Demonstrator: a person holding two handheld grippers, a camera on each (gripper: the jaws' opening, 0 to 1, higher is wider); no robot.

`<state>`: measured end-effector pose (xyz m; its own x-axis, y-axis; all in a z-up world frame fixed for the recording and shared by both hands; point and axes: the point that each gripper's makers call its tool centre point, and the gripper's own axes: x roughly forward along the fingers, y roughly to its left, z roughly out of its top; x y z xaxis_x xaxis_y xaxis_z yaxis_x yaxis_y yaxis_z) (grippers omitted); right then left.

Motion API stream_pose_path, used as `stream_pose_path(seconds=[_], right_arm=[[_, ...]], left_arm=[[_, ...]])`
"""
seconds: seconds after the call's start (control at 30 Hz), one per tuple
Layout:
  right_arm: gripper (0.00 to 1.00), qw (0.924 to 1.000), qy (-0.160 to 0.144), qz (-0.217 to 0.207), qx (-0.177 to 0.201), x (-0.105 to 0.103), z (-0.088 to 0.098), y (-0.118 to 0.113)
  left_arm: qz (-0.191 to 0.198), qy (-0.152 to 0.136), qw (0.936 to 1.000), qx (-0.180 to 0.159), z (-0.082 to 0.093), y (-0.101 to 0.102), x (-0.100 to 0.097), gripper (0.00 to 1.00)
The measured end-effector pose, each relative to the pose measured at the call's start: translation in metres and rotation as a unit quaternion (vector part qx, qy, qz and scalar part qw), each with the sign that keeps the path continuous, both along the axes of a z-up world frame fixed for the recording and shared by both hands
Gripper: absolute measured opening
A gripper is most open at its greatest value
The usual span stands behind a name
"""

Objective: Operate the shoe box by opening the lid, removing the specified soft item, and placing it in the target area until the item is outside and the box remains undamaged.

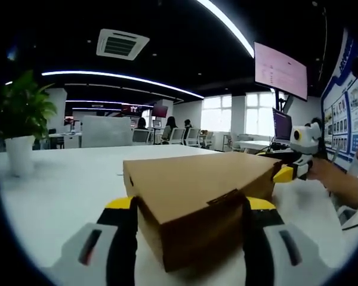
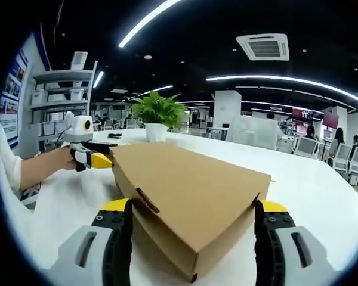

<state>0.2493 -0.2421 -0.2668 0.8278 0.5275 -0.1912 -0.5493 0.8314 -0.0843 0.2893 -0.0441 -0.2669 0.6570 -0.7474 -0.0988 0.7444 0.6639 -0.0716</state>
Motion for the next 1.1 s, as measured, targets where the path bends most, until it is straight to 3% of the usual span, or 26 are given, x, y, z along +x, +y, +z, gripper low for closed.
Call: stream_pose_path(seconds=[1.1], right_arm=[[0.86,0.9995,-0.004,0.032,0.005,-0.016,0.003,0.004]], left_arm=[[0.024,-0.004,0.9997,-0.002,-0.001,0.007,-0.028,0.71]])
